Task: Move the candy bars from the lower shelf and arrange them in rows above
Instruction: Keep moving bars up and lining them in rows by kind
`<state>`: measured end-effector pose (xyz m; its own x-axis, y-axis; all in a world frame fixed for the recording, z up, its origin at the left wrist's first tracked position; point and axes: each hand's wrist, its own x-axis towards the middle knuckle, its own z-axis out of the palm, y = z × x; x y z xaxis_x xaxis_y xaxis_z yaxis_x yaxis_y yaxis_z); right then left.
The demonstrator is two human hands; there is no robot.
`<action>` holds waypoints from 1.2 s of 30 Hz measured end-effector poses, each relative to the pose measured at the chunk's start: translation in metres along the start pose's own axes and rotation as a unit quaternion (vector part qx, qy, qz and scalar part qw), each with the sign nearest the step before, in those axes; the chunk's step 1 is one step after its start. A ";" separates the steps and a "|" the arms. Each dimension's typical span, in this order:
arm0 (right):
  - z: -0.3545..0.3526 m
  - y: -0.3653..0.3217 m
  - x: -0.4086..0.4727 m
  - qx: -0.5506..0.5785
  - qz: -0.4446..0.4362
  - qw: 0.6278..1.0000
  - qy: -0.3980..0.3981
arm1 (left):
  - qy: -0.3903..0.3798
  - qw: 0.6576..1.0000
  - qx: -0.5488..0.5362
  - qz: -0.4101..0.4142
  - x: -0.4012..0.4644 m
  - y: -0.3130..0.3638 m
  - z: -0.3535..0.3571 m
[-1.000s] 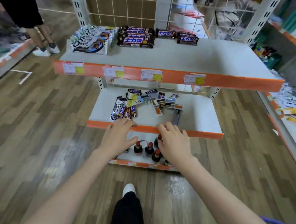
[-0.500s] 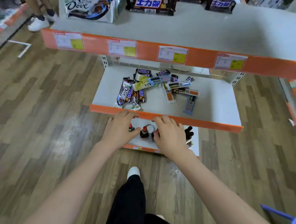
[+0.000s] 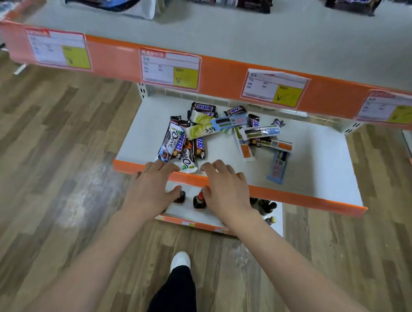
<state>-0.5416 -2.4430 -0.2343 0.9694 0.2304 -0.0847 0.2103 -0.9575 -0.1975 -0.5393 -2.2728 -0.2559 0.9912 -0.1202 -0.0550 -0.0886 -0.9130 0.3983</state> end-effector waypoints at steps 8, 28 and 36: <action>0.030 0.001 0.047 0.009 0.000 1.000 -0.023 | 0.026 0.999 0.009 -0.032 0.042 -0.025 0.034; 0.082 -0.009 0.119 0.065 0.009 0.997 -0.048 | 0.000 0.981 0.076 -0.178 0.104 -0.057 0.075; 0.091 -0.006 0.124 0.069 0.008 0.997 -0.041 | 0.008 0.980 0.055 -0.189 0.107 -0.049 0.089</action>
<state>-0.4339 -2.3930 -0.3325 0.9577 0.2344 -0.1669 0.1704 -0.9294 -0.3272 -0.4378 -2.2751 -0.3625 0.9569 0.2395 -0.1641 0.2754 -0.9278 0.2515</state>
